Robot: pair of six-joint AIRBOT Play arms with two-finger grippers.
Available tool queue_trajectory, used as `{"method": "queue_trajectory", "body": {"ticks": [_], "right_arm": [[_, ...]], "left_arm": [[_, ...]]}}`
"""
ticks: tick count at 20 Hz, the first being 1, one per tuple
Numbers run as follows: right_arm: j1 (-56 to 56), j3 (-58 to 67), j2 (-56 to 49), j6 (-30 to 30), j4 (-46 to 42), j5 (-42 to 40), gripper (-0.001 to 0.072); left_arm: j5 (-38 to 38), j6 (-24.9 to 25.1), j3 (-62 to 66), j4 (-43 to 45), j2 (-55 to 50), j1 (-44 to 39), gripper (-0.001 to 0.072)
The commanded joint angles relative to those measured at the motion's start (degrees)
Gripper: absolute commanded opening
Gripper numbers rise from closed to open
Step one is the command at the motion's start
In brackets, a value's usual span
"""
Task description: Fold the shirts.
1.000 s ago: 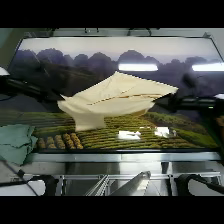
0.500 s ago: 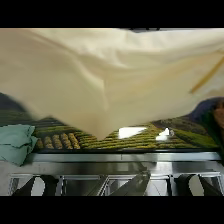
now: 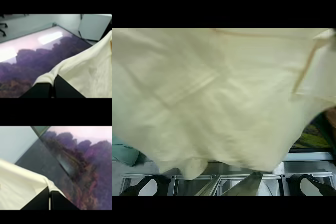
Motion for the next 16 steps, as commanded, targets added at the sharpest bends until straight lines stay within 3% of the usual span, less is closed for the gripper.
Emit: {"method": "queue_trajectory", "body": {"ticks": [1,3,6,7,8,9,10,11,12,14,16], "right_arm": [[11.4,0.3,-14.6,-0.1,-13.4,-9.2,0.0014],[13.8,0.3,-23.9,-0.1,-14.3,-17.4,0.0014],[13.9,0.4,-34.8,1.4,-11.7,-29.0,0.0015],[13.3,0.7,-37.0,1.4,-9.4,-31.7,0.0037],[12.2,1.5,-38.4,1.3,-7.0,-32.4,0.0244],[10.8,2.3,-38.9,0.8,-5.6,-31.1,0.0507],[8.8,2.7,-38.5,0.9,-5.7,-27.7,0.0557],[6.3,2.7,-37.5,0.9,-5.9,-22.7,0.0445],[3.2,2.7,-36.6,0.9,-6.7,-15.7,0.0240],[-2.4,1.7,-35.1,1.8,-9.1,-1.3,0.0226],[-6.5,-3.8,-32.4,4.5,-15.7,8.0,0.0226]], "left_arm": [[8.4,3.3,-6.4,12.7,-12.4,-9.7,0.0026],[14.6,4.2,-5.3,15.8,-22.5,-11.4,0.0026],[14.1,4.1,6.3,15.7,-41.0,-11.2,0.0051],[13.6,3.2,10.8,15.6,-46.2,-10.8,0.0220],[12.5,0.7,15.7,15.7,-51.1,-10.5,0.0295],[10.8,-1.7,19.5,15.7,-54.5,-9.6,0.0295],[8.9,-4.3,21.3,15.7,-56.4,-8.1,0.0294],[7.1,-5.2,20.8,15.7,-56.5,-6.6,0.0294],[5.1,-5.2,18.8,15.7,-55.6,-4.6,0.0294],[0.1,-5.2,13.1,15.8,-52.7,0.1,0.0294],[-6.6,-5.3,8.2,15.7,-50.6,4.6,0.0293]]}}
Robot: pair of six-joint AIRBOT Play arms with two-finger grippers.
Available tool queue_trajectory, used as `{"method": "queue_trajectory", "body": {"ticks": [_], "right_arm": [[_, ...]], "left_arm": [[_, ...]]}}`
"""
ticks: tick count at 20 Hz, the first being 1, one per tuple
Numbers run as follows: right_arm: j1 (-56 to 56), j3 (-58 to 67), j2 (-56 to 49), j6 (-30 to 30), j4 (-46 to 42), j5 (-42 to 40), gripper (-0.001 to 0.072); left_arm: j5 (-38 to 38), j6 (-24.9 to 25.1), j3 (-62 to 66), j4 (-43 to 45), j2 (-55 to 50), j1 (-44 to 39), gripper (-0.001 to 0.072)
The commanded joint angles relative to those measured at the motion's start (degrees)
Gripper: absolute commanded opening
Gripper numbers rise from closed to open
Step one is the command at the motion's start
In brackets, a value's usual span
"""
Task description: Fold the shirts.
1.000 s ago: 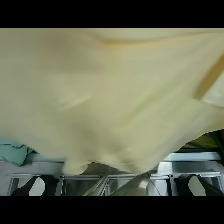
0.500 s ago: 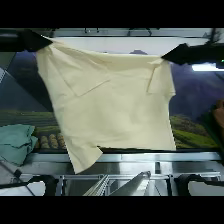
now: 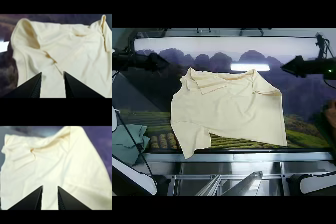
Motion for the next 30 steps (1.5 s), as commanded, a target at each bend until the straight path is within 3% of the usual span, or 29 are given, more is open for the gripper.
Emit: {"method": "queue_trajectory", "body": {"ticks": [1,3,5,6,10,14,16,18,19,20,22,25,29,30], "right_arm": [[-7.5,-9.1,4.5,2.6,-8.9,17.2,0.0225],[-11.1,-21.6,10.5,2.8,-15.3,15.6,0.0230],[-15.5,-33.3,15.7,3.2,-21.6,11.5,0.0495],[-17.4,-38.2,17.5,3.1,-23.5,9.1,0.0537],[-19.5,-52.3,18.6,-2.5,-21.4,-1.2,0.0540],[-16.7,-57.4,15.7,-6.2,-16.6,-6.1,0.0537],[-13.7,-57.4,14.3,-6.2,-14.8,-6.2,0.0422],[-10.9,-57.4,13.6,-8.1,-11.5,-6.2,0.0420],[-9.6,-57.4,13.4,-9.5,-8.5,-6.3,0.0360],[-8.7,-57.4,13.4,-11.0,-6.0,-6.3,0.0207],[-7.7,-57.3,13.4,-12.7,-0.9,-6.2,0.0199],[-6.9,-57.3,13.4,-13.7,1.6,-6.1,0.0199],[-6.9,-57.3,13.4,-14.5,1.5,-3.3,0.0198],[-6.9,-57.2,13.4,-14.9,1.6,-1.4,0.0119]], "left_arm": [[-11.2,-1.2,-8.6,0.3,2.8,7.4,0.0292],[-12.4,-1.1,-18.3,1.0,6.9,10.4,0.0292],[-11.0,-0.2,-28.7,4.9,11.8,12.4,0.0293],[-10.5,0.1,-32.8,6.8,13.8,13.1,0.0294],[-7.5,0.1,-44.3,10.7,20.1,14.5,0.0294],[-4.9,0.1,-52.2,10.8,23.5,13.7,0.0294],[-3.0,0.1,-55.9,10.8,24.4,13.3,0.0294],[-1.2,0.0,-58.9,12.5,24.6,12.5,0.0294],[-0.1,-0.7,-60.1,14.7,24.6,11.9,0.0293],[1.1,-1.7,-61.1,16.7,24.6,11.1,0.0294],[4.8,-2.6,-62.9,18.7,24.5,9.0,0.0294],[12.4,-2.5,-63.5,14.6,23.8,3.7,0.0294],[11.9,-2.5,-56.9,14.5,16.7,-4.3,0.0294],[9.9,-2.5,-54.6,14.6,14.7,-6.0,0.0277]]}}
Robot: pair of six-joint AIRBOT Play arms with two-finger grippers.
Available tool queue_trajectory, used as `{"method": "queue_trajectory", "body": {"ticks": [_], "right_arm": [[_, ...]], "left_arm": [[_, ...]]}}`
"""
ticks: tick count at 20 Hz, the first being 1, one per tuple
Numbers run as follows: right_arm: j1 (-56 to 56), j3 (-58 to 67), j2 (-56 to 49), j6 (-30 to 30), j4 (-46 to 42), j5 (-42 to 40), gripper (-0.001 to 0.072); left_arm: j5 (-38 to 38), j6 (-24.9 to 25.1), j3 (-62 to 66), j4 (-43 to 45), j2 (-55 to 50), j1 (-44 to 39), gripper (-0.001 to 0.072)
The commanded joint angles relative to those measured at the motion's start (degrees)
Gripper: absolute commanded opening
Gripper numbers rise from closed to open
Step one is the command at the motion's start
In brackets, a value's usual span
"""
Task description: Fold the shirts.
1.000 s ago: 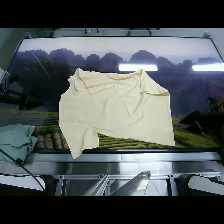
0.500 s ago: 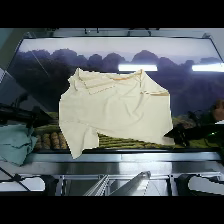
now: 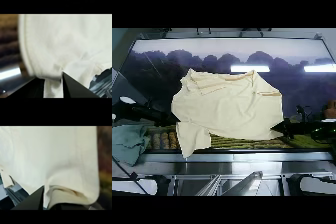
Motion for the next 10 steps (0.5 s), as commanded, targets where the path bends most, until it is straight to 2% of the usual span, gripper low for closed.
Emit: {"method": "queue_trajectory", "body": {"ticks": [1,2,3,5,8,10], "right_arm": [[0.2,0.2,0.1,-1.3,2.1,6.6,0.0015],[0.1,0.5,0.7,-1.3,2.0,8.8,0.0015],[-0.3,0.7,1.9,-0.8,2.3,11.2,0.0015],[-1.8,0.9,7.7,-0.6,6.4,18.8,0.0014],[-5.8,3.0,22.3,0.7,21.5,31.0,0.0014],[-9.5,8.5,33.4,2.0,32.5,33.3,0.0014]], "left_arm": [[-1.6,0.0,6.5,1.5,-5.9,-6.1,0.0062],[-4.6,0.4,8.5,1.3,-6.1,-6.7,0.0012],[-6.8,0.5,9.7,0.2,-4.9,-6.9,0.0013],[-12.0,3.5,10.5,-7.1,1.4,-6.3,0.0018],[-22.5,11.3,10.5,-31.6,18.2,-2.8,0.0018],[-26.8,16.2,10.5,-50.6,31.7,1.0,0.0020]]}}
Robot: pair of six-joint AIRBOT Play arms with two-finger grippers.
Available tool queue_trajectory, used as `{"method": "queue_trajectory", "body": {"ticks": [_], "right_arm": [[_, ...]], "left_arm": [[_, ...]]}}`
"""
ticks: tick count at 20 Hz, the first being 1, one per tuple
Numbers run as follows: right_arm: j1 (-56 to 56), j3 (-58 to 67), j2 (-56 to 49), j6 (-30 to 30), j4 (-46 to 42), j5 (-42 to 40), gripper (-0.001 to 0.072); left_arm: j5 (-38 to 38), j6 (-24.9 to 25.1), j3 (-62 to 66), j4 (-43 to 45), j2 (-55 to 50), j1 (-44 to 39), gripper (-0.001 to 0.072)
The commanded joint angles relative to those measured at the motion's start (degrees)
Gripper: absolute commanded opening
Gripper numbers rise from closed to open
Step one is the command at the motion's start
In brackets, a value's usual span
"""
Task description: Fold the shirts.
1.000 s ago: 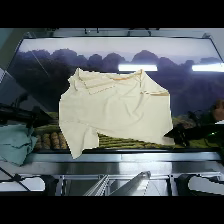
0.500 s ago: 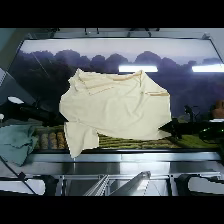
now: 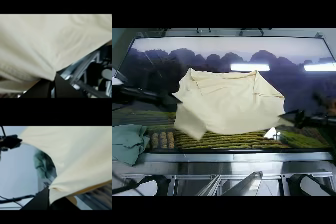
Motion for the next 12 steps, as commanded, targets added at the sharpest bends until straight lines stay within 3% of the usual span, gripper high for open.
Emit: {"method": "queue_trajectory", "body": {"ticks": [1,4,6,8,12], "right_arm": [[-6.1,8.9,17.7,1.9,20.8,8.1,0.0014],[-11.8,21.4,26.4,4.8,31.9,1.5,0.0015],[-14.4,29.1,28.7,5.4,35.8,-1.2,0.0014],[-13.9,37.1,27.5,7.1,37.4,-1.6,0.0014],[-13.1,49.7,22.1,8.9,37.4,-2.4,0.0014]], "left_arm": [[-10.3,9.0,0.6,-35.3,22.1,6.4,0.0020],[-7.7,8.8,4.3,-47.2,38.7,22.8,0.0021],[-7.5,7.4,8.7,-52.6,42.4,30.9,0.0021],[-7.1,6.3,14.1,-58.2,40.2,28.9,0.0021],[-8.8,2.4,27.5,-56.2,32.0,24.1,0.0020]]}}
